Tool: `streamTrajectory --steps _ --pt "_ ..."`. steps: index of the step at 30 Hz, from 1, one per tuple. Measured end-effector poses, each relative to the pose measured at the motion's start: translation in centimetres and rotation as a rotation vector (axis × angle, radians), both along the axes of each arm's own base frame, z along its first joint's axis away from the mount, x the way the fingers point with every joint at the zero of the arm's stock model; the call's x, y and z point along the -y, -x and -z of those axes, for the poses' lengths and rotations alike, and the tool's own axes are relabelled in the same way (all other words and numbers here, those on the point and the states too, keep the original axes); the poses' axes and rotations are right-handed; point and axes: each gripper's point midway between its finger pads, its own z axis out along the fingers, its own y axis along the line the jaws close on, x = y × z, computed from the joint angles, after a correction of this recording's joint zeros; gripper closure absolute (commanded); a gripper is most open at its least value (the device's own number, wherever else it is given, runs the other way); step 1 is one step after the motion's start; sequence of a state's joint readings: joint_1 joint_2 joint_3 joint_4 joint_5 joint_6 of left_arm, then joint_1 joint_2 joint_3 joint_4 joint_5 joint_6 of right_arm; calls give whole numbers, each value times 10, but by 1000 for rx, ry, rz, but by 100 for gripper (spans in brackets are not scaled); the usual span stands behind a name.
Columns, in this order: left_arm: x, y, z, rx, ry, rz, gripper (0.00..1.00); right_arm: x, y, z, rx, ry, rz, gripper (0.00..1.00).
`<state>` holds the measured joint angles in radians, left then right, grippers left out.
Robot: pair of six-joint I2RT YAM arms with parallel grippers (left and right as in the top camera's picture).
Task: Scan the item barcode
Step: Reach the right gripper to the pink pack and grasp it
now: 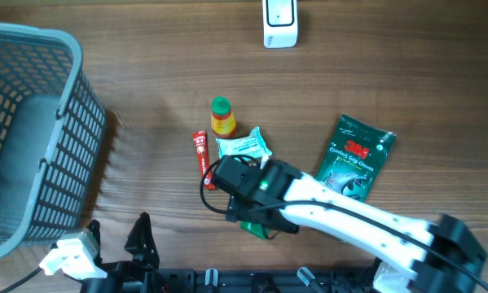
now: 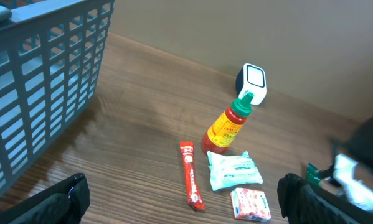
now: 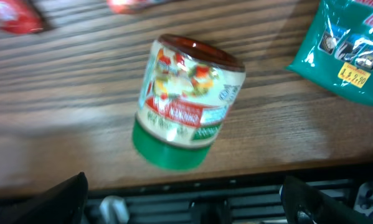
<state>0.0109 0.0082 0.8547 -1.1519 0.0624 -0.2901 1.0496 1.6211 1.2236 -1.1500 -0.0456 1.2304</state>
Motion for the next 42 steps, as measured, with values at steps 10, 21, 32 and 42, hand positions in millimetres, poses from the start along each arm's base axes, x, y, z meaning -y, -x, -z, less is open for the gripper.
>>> streamTrajectory --steps 10,21,32,42 --pt "0 0 0 0 0 0 0 0 23 67 -197 146 39 5" --pt "0 0 0 0 0 0 0 -4 34 91 -265 86 53 14" --pt "0 0 0 0 0 0 0 -6 33 82 -429 -50 30 43" --pt "0 0 0 0 0 0 0 -11 51 4 -836 -558 -110 32"
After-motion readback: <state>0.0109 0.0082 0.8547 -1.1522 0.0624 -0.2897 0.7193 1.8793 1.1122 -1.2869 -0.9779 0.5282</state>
